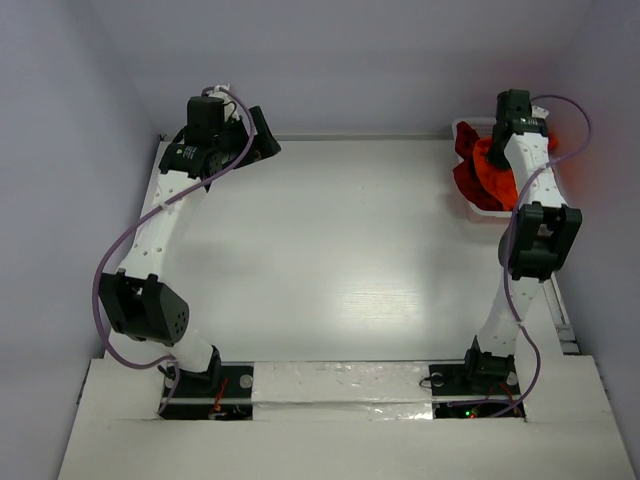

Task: Fold and stack the t-shirts
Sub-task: Grab crumpled tshirt from bin with the right arm, then move the tshirt to the center of the board

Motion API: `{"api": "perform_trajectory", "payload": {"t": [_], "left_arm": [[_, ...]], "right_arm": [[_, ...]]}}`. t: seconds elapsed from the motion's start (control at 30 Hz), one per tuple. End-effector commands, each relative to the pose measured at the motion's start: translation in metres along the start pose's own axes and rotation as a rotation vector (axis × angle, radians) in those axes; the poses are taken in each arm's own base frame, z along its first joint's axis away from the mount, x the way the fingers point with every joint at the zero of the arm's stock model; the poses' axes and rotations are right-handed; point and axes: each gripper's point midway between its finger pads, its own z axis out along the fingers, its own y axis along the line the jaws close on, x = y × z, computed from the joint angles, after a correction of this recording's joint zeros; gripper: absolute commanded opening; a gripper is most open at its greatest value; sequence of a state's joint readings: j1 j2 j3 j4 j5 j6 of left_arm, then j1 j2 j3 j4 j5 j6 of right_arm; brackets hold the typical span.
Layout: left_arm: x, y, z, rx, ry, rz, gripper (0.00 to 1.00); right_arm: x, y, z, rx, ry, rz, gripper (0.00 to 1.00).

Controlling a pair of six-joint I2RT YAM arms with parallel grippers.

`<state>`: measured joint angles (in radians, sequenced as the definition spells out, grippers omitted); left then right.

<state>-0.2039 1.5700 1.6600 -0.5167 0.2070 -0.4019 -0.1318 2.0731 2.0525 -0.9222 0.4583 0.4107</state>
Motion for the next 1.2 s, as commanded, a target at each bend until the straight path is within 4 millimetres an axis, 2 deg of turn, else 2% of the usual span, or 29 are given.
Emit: {"api": "perform_trajectory", "payload": {"t": [0.0, 0.17, 0.27, 0.37, 0.4, 0.43, 0.5, 0.53, 0.63, 0.67, 0.7, 0.73, 0.77, 0.8, 0.87, 0.9, 0.97, 1.0, 1.03, 1.07, 1.1, 1.13, 1.17], "left_arm": [[-0.007, -0.010, -0.011, 0.038, -0.038, 0.017, 0.99], [-0.002, -0.011, -0.006, 0.042, -0.029, 0.018, 0.99], [0.006, -0.011, 0.001, 0.039, -0.010, 0.016, 0.99], [0.016, -0.016, 0.006, 0.048, 0.008, 0.024, 0.99], [0.020, -0.020, 0.008, 0.048, 0.017, 0.031, 0.99], [0.023, -0.017, 0.011, 0.038, 0.021, 0.032, 0.99], [0.031, -0.018, 0.016, 0.036, 0.035, 0.037, 0.99], [0.040, -0.019, 0.020, 0.036, 0.057, 0.038, 0.99], [0.058, -0.020, 0.028, 0.040, 0.086, 0.034, 0.99], [0.061, -0.024, 0.028, 0.048, 0.083, 0.037, 0.99], [0.065, -0.025, 0.029, 0.041, 0.085, 0.037, 0.99], [0.070, -0.021, 0.031, 0.032, 0.092, 0.029, 0.99], [0.072, -0.025, 0.030, 0.038, 0.089, 0.031, 0.99], [0.077, -0.025, 0.030, 0.032, 0.096, 0.033, 0.99], [0.082, -0.021, 0.027, 0.026, 0.094, 0.019, 0.99], [0.092, -0.015, 0.028, 0.012, 0.111, 0.010, 0.99], [0.094, -0.015, 0.021, 0.020, 0.093, -0.007, 0.99], [0.100, -0.016, 0.020, 0.024, 0.100, -0.008, 0.99], [0.111, -0.009, 0.021, 0.011, 0.117, -0.014, 0.99], [0.113, -0.008, 0.017, 0.015, 0.111, -0.022, 0.99], [0.116, -0.004, 0.016, 0.004, 0.114, -0.027, 0.99], [0.127, 0.003, 0.015, -0.014, 0.131, -0.031, 0.99], [0.125, 0.003, 0.009, -0.016, 0.116, -0.036, 0.99]], "right_arm": [[-0.027, -0.011, -0.016, 0.018, -0.071, 0.048, 0.00], [-0.033, -0.010, -0.030, -0.016, -0.083, 0.072, 0.00], [-0.046, -0.003, -0.055, -0.109, -0.105, 0.091, 0.00], [-0.064, 0.000, -0.096, -0.194, -0.164, 0.111, 0.00], [-0.071, 0.000, -0.120, -0.230, -0.200, 0.118, 0.00], [-0.077, -0.003, -0.133, -0.249, -0.225, 0.131, 0.00], [-0.080, 0.011, -0.166, -0.349, -0.257, 0.118, 0.00], [-0.084, 0.010, -0.191, -0.403, -0.290, 0.122, 0.00], [-0.076, 0.043, -0.252, -0.630, -0.327, 0.048, 0.00], [-0.077, 0.047, -0.283, -0.706, -0.366, 0.025, 0.00], [-0.061, 0.072, -0.319, -0.850, -0.373, -0.068, 0.00], [-0.051, 0.083, -0.343, -0.936, -0.382, -0.114, 0.00], [-0.048, 0.086, -0.377, -1.023, -0.421, -0.151, 0.00], [-0.029, 0.098, -0.406, -1.104, -0.410, -0.205, 0.00], [-0.016, 0.105, -0.441, -1.191, -0.412, -0.252, 0.00], [-0.008, 0.100, -0.484, -1.282, -0.445, -0.271, 0.00], [-0.003, 0.094, -0.521, -1.367, -0.482, -0.282, 0.00], [-0.004, 0.085, -0.546, -1.429, -0.516, -0.271, 0.00], [0.001, 0.082, -0.559, -1.471, -0.522, -0.274, 0.00], [0.011, 0.080, -0.578, -1.534, -0.520, -0.289, 0.00], [0.011, 0.070, -0.595, -1.582, -0.544, -0.276, 0.00], [0.019, 0.072, -0.598, -1.602, -0.529, -0.288, 0.00], [0.024, 0.069, -0.607, -1.634, -0.524, -0.292, 0.00]]}}
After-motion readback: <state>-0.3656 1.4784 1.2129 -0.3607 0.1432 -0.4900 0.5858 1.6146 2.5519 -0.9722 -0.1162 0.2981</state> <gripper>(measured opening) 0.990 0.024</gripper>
